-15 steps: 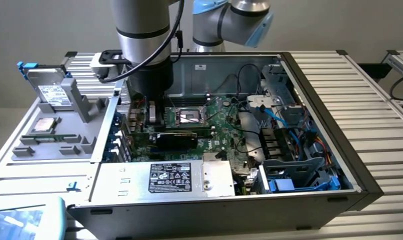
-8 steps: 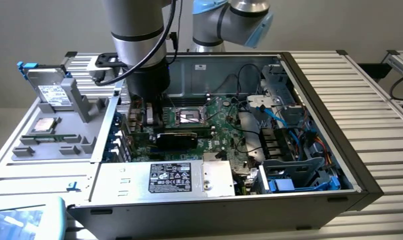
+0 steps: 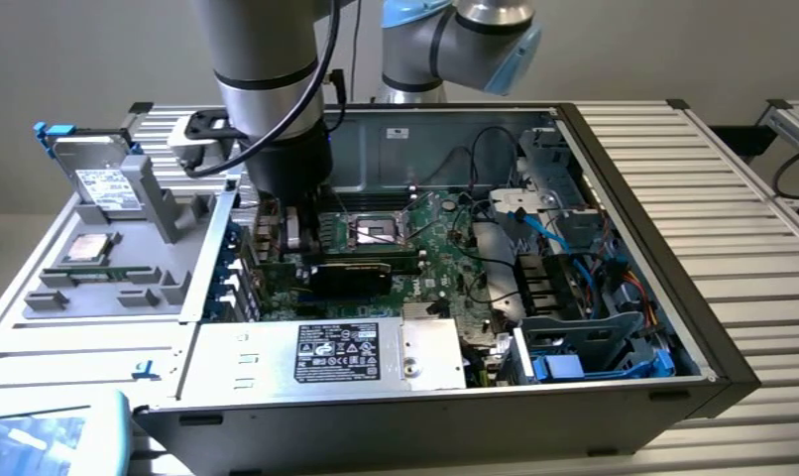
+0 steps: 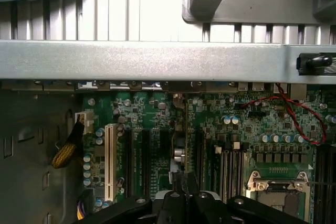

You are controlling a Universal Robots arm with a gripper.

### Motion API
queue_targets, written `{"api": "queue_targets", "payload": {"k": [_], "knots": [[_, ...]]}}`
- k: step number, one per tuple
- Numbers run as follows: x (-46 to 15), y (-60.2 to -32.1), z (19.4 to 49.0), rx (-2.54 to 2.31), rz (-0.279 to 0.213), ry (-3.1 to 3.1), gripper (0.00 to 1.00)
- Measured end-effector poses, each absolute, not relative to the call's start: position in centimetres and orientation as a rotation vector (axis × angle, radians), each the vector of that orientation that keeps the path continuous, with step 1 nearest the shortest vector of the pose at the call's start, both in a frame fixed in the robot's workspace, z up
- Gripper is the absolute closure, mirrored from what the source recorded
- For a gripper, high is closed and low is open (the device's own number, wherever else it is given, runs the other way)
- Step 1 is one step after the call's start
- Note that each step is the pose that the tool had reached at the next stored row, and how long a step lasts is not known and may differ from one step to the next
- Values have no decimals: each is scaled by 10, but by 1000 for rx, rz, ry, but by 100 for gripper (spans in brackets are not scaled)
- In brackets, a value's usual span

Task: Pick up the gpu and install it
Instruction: 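Press down on the gpu until it lock into place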

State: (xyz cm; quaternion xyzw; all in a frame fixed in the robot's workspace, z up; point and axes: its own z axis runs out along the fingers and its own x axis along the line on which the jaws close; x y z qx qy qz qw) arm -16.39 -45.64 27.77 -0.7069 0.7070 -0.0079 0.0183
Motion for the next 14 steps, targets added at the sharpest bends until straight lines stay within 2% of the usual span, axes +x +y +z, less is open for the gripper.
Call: {"api": "queue_targets", "payload": {"k": [14], "knots": [[-166,-456,270,-2178,-12,2201,88]]}}
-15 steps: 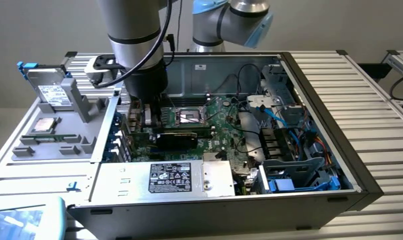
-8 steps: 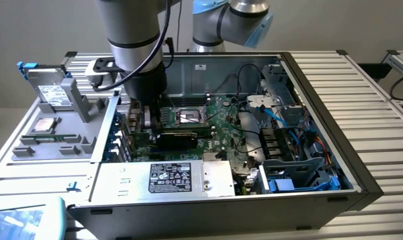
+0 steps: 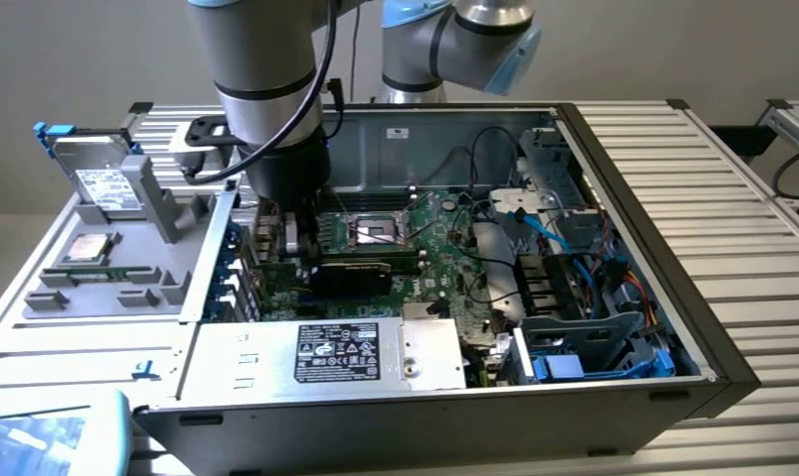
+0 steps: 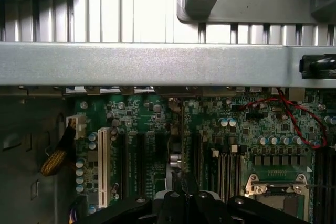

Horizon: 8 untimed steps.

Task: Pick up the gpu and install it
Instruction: 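Press down on the gpu until it lock into place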

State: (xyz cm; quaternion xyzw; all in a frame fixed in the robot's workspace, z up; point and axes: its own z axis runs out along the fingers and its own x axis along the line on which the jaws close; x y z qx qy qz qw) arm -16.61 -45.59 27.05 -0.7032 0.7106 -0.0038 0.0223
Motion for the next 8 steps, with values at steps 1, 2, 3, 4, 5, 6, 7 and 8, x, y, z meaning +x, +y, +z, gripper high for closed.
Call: {"api": "queue_targets", "payload": {"k": [1,2,3,4,5,6,7,8], "knots": [[-166,-456,270,-2177,-11,2203,88],[-166,-456,270,-2175,-11,2204,88],[-166,-456,270,-2174,-10,2205,88],[-166,-456,269,-2172,-10,2205,88],[-166,-456,269,-2171,-9,2206,88],[-166,-456,269,-2169,-9,2207,88],[-167,-456,269,-2168,-8,2208,88],[-167,-456,269,-2166,-8,2209,88]]}}
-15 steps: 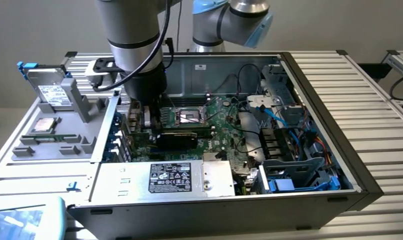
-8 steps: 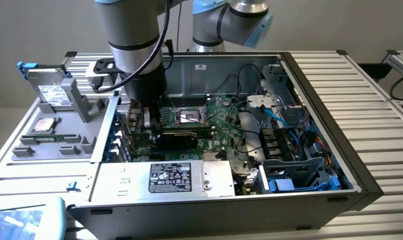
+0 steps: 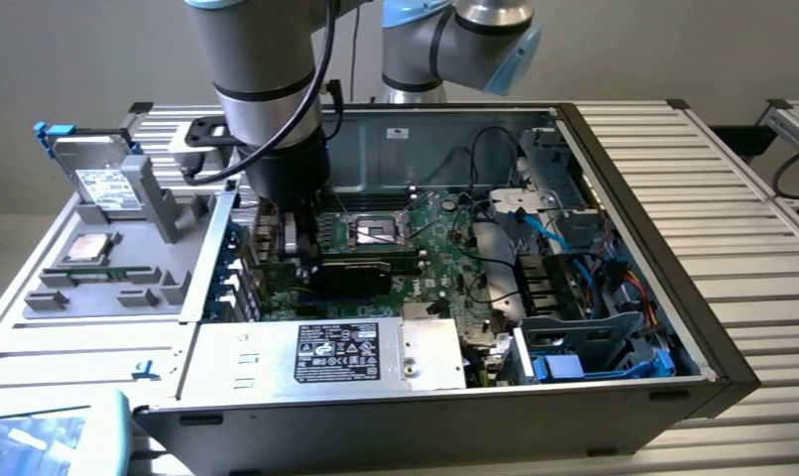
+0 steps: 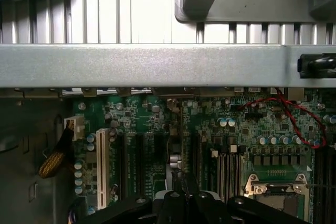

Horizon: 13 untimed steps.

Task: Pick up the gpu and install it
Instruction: 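Press down on the gpu until it lock into place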

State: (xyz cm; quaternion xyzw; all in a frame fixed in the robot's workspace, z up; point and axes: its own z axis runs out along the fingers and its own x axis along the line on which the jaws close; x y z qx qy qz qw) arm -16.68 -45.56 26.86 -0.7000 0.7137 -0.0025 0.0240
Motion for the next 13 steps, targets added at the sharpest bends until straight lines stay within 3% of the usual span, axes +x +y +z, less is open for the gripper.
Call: {"api": "queue_targets", "payload": {"k": [13], "knots": [[-168,-455,272,-2146,-7,2226,88]]}}
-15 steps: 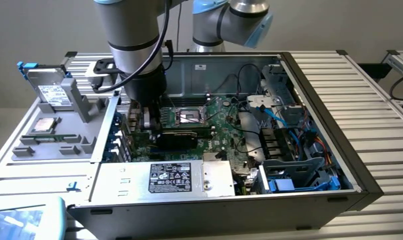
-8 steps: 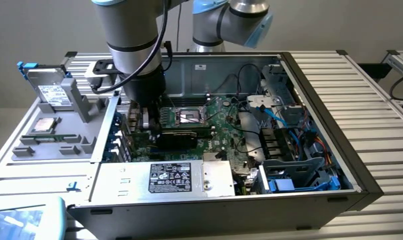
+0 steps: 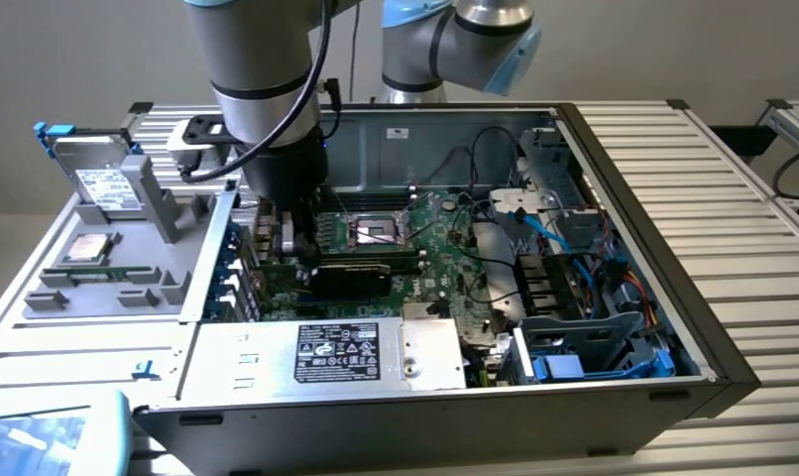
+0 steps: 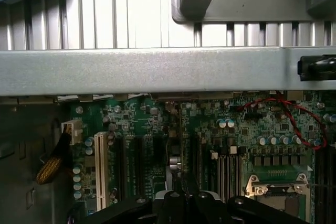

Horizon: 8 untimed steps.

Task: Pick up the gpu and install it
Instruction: 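Press down on the gpu until it lock into place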

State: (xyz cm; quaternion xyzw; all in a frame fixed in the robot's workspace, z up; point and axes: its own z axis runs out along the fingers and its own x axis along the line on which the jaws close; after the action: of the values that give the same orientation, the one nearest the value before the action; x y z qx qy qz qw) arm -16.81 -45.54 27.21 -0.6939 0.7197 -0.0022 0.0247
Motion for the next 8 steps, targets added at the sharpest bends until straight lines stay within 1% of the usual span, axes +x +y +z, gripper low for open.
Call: {"api": "queue_targets", "payload": {"k": [4,8], "knots": [[-164,-456,282,-2148,-6,2228,88],[-155,-456,284,-2159,19,2241,88]]}}
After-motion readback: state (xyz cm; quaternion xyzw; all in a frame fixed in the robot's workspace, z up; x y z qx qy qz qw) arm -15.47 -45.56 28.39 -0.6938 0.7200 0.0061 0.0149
